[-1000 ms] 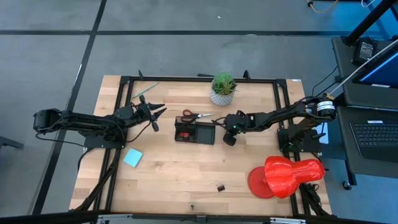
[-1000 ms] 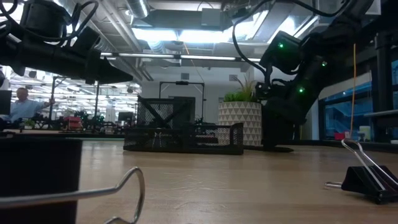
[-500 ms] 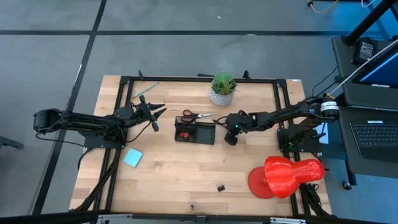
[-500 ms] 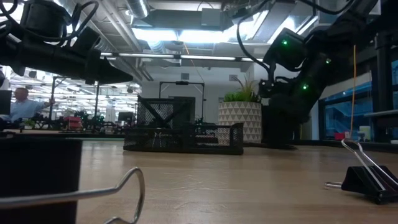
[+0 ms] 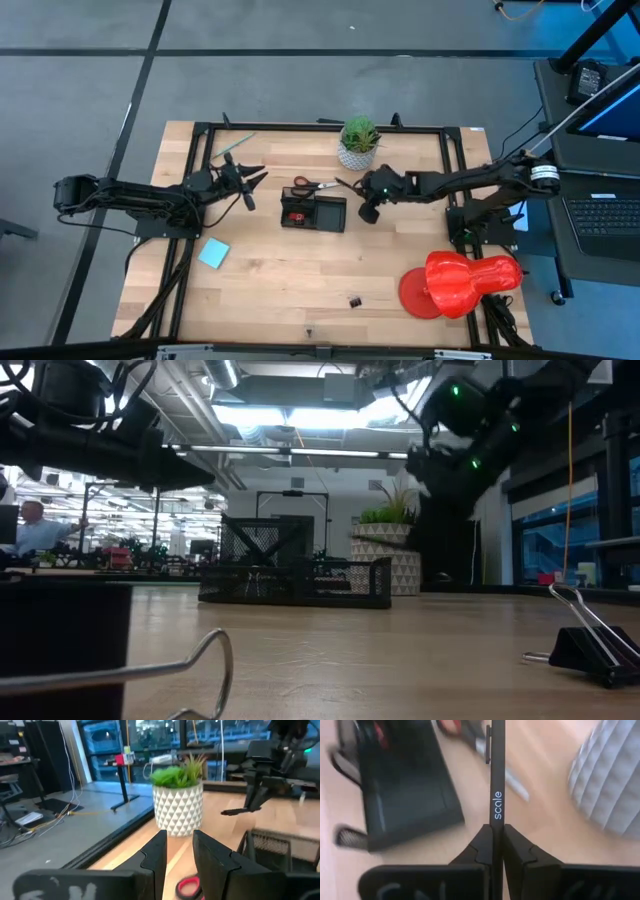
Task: Pick and place office supplies into organizer
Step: Put the pen into the top left section of the desk organizer
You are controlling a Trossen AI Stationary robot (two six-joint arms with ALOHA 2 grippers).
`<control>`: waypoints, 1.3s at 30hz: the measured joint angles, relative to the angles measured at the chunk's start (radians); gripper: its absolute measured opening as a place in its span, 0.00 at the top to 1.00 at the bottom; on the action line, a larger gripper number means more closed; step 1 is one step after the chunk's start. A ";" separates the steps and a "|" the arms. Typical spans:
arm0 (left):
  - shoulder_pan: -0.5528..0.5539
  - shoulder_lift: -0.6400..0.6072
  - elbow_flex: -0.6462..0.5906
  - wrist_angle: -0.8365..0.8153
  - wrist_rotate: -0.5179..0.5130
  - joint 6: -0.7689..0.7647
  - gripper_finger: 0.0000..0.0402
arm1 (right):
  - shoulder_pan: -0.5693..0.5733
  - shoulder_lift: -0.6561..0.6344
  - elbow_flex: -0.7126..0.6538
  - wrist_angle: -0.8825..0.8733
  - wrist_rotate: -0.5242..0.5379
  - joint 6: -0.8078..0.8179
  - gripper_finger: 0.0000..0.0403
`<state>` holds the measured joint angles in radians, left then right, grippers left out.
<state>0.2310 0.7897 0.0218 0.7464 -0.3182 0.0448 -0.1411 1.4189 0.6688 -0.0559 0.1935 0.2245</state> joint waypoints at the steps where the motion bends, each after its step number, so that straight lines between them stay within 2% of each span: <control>1: 0.000 0.000 0.002 0.012 0.005 0.000 0.78 | -0.002 -0.011 0.014 -0.003 0.000 -0.021 0.95; 4: 0.000 0.000 0.015 0.039 0.049 -0.001 0.78 | -0.005 -0.029 0.067 0.004 0.000 -0.081 0.95; 7: 0.000 0.000 0.038 0.045 0.147 -0.018 0.75 | -0.005 -0.028 0.123 0.034 -0.001 -0.152 0.95; 12: 0.000 0.011 0.077 0.044 0.276 -0.025 0.66 | 0.007 -0.014 0.179 0.171 -0.001 -0.265 0.95; 19: 0.000 0.035 0.116 0.045 0.286 -0.086 0.57 | 0.059 0.015 0.193 0.409 -0.005 -0.387 0.95; 25: -0.015 0.097 0.160 0.046 0.322 -0.102 0.55 | 0.081 0.060 0.194 0.562 -0.071 -0.404 0.95; 32: -0.037 0.243 0.246 0.121 0.341 -0.068 0.55 | 0.081 0.124 0.194 0.648 -0.099 -0.411 0.95; 39: -0.040 0.400 0.352 0.126 0.342 -0.064 0.55 | 0.081 0.162 0.194 0.672 -0.101 -0.411 0.95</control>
<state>0.1905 1.1896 0.3736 0.8726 0.0243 -0.0188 -0.0597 1.5810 0.8627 0.6166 0.0921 -0.1860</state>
